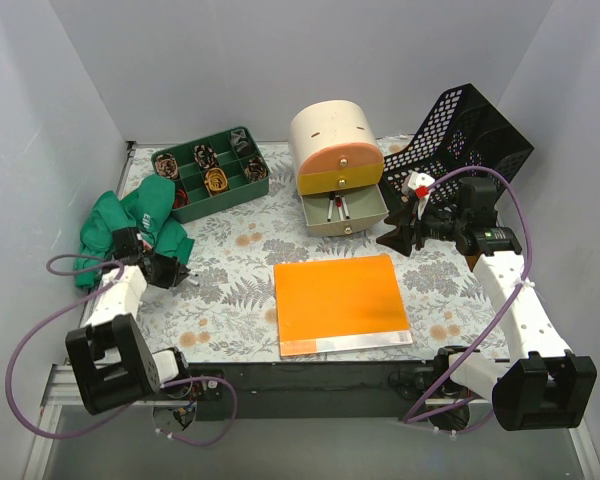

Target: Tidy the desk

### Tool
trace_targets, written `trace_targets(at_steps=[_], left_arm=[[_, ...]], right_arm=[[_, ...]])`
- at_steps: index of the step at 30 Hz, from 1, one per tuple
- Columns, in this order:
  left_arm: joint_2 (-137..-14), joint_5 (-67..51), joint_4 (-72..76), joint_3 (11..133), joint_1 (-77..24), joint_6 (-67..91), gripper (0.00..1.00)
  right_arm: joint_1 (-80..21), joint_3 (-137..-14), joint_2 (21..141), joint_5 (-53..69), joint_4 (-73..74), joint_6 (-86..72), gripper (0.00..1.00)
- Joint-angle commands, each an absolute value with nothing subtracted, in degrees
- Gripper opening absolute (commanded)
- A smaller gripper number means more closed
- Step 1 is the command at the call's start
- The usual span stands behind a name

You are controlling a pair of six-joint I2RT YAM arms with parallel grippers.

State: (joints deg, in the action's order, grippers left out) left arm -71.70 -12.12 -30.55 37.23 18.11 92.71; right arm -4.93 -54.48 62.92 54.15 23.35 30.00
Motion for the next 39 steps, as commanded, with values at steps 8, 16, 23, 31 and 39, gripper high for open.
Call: trace_targets(at_steps=[8,16,23,31,39], left_arm=[[-62.75,-49.63,-7.50,27.08,18.37,88.77,0.00],[-66.88,-63.09,5.62,27.15,17.67,89.38,0.00],[-71.89,-63.64,10.89,31.72,6.00,89.21,0.00],[-82.85,-58.19,11.34,48.56,-10.08,77.71,0.00],[-96.93,-44.67,-5.17,71.34,-20.73,55.68,0.01]], right_arm=[[-4.75,-54.32,63.63,57.39,21.88,29.80,0.64],[-5.54,-54.23,66.18,58.71,22.06,29.44,0.64],[-5.80,-54.32,66.71,57.57,21.97,29.62,0.64],[-5.71,-54.32,65.57,52.57,22.15,31.73,0.64],[-5.01,-54.40,64.60,49.66,21.97,32.26,0.64]])
